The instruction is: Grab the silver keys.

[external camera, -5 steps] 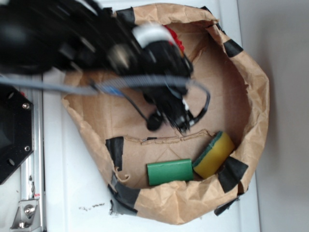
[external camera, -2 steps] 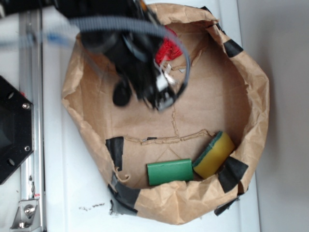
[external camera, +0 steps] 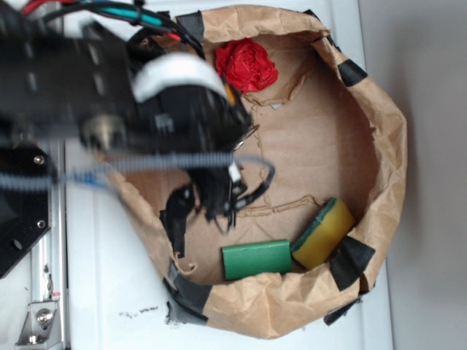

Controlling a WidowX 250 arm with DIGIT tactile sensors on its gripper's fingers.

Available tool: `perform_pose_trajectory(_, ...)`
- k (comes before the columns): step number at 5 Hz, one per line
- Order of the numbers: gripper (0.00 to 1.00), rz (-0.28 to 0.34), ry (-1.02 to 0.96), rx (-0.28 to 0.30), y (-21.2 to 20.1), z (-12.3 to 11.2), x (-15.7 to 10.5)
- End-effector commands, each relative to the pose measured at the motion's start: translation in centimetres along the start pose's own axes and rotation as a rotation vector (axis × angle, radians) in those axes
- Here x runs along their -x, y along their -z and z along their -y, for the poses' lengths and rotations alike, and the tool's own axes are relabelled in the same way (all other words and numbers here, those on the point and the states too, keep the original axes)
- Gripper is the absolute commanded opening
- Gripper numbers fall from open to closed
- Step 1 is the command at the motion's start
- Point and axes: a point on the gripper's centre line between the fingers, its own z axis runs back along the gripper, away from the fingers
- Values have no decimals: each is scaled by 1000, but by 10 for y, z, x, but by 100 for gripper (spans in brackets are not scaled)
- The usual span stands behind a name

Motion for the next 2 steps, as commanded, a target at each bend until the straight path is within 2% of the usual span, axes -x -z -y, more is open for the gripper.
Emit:
perform_pose_trajectory(1, 0, -260, -150, -121, -37, 4, -37)
perform_pose_trajectory(2, 0, -353, -225, -148, -39, -6, -49)
